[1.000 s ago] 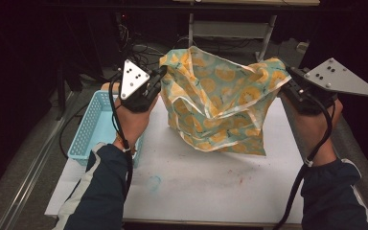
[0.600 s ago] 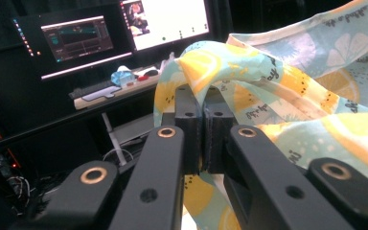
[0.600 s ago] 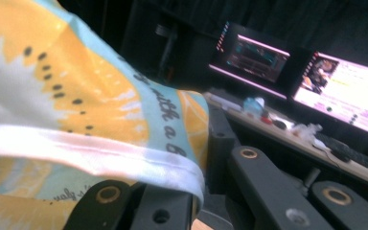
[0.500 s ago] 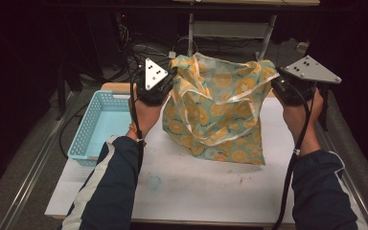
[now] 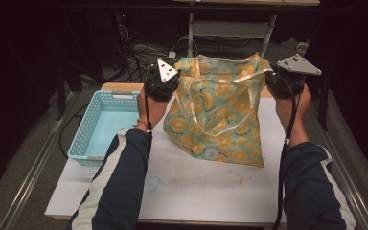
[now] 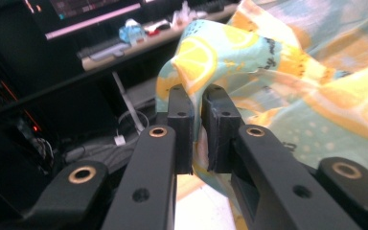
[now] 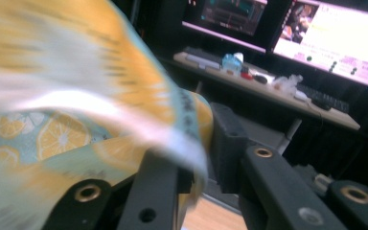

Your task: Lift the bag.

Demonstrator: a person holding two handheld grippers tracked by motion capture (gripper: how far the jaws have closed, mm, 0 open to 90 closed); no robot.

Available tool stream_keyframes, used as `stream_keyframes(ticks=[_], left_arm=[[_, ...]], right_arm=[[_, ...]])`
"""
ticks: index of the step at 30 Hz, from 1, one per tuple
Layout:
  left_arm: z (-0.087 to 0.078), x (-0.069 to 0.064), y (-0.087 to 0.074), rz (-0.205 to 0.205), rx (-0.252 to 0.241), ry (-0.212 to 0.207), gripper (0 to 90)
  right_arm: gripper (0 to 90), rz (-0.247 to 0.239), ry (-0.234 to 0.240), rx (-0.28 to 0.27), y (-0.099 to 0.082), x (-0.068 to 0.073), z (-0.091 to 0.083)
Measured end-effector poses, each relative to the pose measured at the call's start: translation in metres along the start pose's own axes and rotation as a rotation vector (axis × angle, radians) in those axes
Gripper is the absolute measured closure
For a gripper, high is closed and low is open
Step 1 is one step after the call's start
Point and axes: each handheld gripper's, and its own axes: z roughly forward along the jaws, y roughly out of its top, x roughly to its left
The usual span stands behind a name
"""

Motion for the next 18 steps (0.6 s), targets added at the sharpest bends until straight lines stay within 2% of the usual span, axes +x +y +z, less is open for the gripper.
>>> stream_keyframes(ticks=[3,8,10,12,13,16,18], left_arm=[[0.005,-0.001,-0.003,-0.002,0.008,-0.004,81.0],[0.003,0.004,0.005,0.043,-0.004,0.038,81.1],[0.001,0.008,0.010,0.047,-0.012,0.048,80.4],[-0.003,0.009,0.012,0.053,-0.023,0.053,72.0],[-0.005,0.008,0.013,0.053,-0.026,0.041,67.6],[-0.009,0.003,0.009,0.066,-0.014,0.004,63.6],[-0.011,-0.001,0.006,0.091,-0.008,-0.003,57.4]], right_arm=[[78.9,0.007,-0.004,0.014,-0.004,0.000,0.005],[74.0,-0.023,-0.008,-0.002,0.002,0.001,0.001],[72.0,-0.012,-0.006,-0.019,0.006,-0.002,-0.003],[72.0,0.009,0.006,-0.034,0.008,-0.003,-0.008],[71.0,0.014,0.013,-0.033,0.008,-0.003,-0.009],[70.3,0.017,0.032,-0.040,0.006,-0.002,-0.014],[69.5,0.014,0.046,-0.046,0.003,0.001,-0.018]])
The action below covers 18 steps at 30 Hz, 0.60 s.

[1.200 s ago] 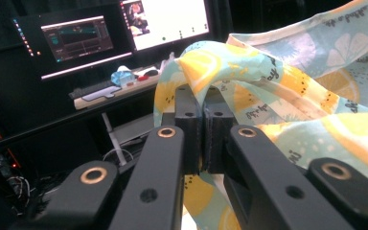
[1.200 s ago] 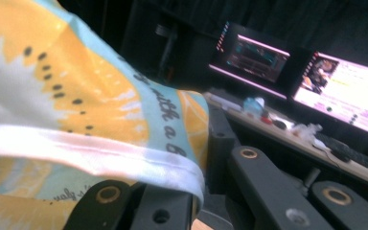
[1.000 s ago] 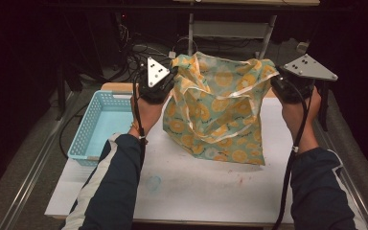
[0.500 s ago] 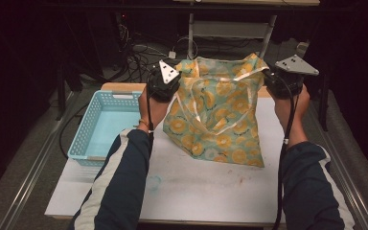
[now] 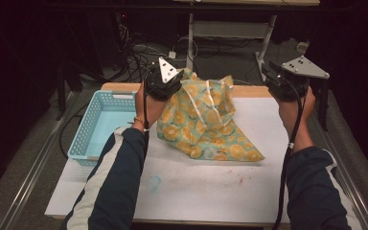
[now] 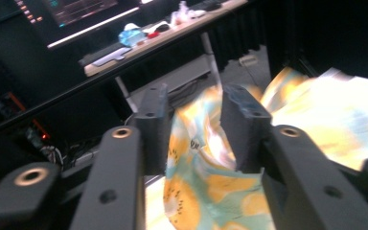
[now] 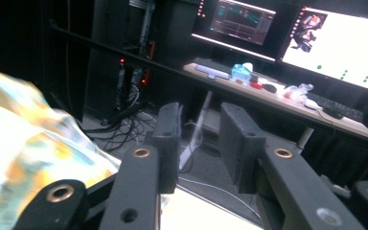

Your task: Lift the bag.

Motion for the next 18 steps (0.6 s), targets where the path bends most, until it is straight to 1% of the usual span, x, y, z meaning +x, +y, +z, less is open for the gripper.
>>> stream_keyframes(ticks=[1,2,3,4,5,7,9,11,12,13,15,18], left_arm=[[-0.002,-0.002,-0.002,0.002,0.001,-0.002,51.9],[-0.004,-0.003,-0.004,0.003,-0.001,-0.008,49.7],[-0.006,-0.006,-0.005,0.012,-0.005,-0.006,45.8],[-0.008,-0.008,-0.007,0.027,-0.006,0.004,39.8],[-0.011,-0.009,-0.009,0.041,-0.005,-0.001,36.5],[-0.017,-0.012,-0.014,0.047,-0.018,-0.023,30.2],[-0.025,-0.015,-0.018,0.068,-0.029,-0.032,29.1],[-0.033,-0.017,-0.023,0.066,-0.043,-0.048,28.9],[-0.037,-0.018,-0.026,0.068,-0.047,-0.052,27.5],[-0.043,-0.020,-0.028,0.071,-0.061,-0.057,26.0],[-0.054,-0.023,-0.033,0.071,-0.077,-0.077,26.1],[-0.071,-0.028,-0.042,0.085,-0.107,-0.102,23.6]], right_arm=[[69.6,0.001,0.009,-0.002,-0.002,0.002,-0.002],[69.5,0.002,0.020,-0.004,-0.004,0.004,-0.003],[68.7,-0.001,0.029,-0.002,-0.006,0.007,-0.005],[68.3,-0.003,0.035,-0.005,-0.008,0.009,-0.007],[68.3,-0.002,0.046,-0.010,-0.010,0.012,-0.008],[66.3,0.001,0.069,-0.010,-0.015,0.017,-0.011],[63.4,-0.008,0.083,-0.011,-0.019,0.023,-0.015],[62.0,0.004,0.099,-0.024,-0.023,0.029,-0.020],[60.9,0.008,0.110,-0.024,-0.026,0.032,-0.022],[59.9,0.000,0.118,-0.027,-0.028,0.035,-0.025],[55.6,0.004,0.130,-0.033,-0.034,0.042,-0.031],[53.2,-0.004,0.153,-0.040,-0.040,0.051,-0.041]])
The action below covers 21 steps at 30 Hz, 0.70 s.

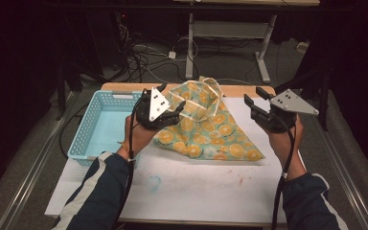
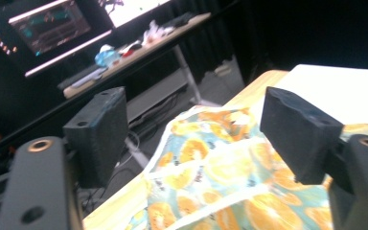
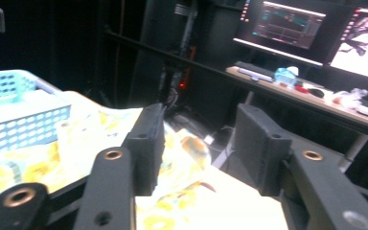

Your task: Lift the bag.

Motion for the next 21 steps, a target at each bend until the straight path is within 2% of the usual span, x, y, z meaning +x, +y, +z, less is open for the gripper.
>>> stream_keyframes(ticks=[4,10,12,17,19,21], left_arm=[[-0.018,-0.009,-0.010,0.009,-0.006,-0.023,21.8],[-0.040,-0.016,-0.027,0.029,0.000,-0.031,20.9],[-0.046,-0.017,-0.032,0.020,0.001,-0.040,20.8],[-0.057,-0.022,-0.047,0.027,0.018,-0.058,19.3],[-0.060,-0.022,-0.054,0.041,0.035,-0.050,19.2],[-0.063,-0.021,-0.060,0.034,0.049,-0.053,17.2]], right_arm=[[48.5,-0.010,0.024,-0.004,-0.008,0.014,-0.010],[42.0,-0.015,0.052,-0.013,-0.018,0.031,-0.023],[40.2,-0.028,0.057,-0.013,-0.022,0.037,-0.026],[34.0,-0.025,0.085,-0.014,-0.030,0.045,-0.035],[32.0,-0.039,0.075,-0.008,-0.034,0.047,-0.038],[29.9,-0.040,0.074,-0.007,-0.039,0.048,-0.041]])
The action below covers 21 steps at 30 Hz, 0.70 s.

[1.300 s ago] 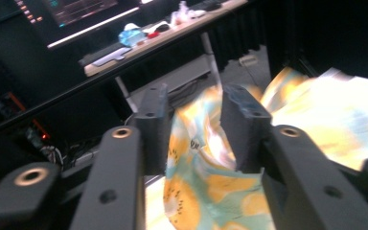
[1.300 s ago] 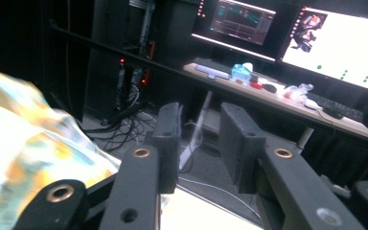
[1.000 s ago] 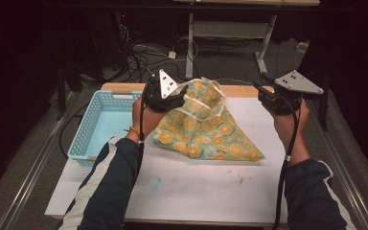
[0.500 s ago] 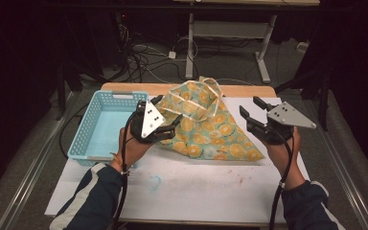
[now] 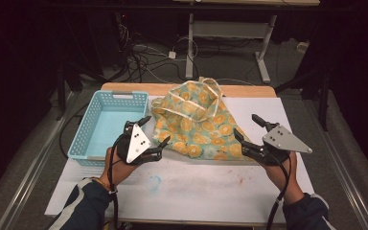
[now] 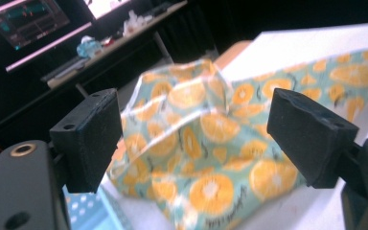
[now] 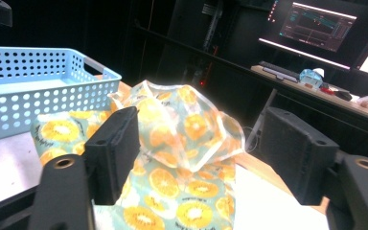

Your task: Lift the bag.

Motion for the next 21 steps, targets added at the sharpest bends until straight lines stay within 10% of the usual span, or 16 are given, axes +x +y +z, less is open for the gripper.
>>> stream_keyframes(ticks=[21], left_arm=[[-0.043,-0.004,-0.047,-0.002,0.057,-0.009,16.6]], right_arm=[[20.3,0.016,0.043,0.040,-0.040,0.016,-0.030]])
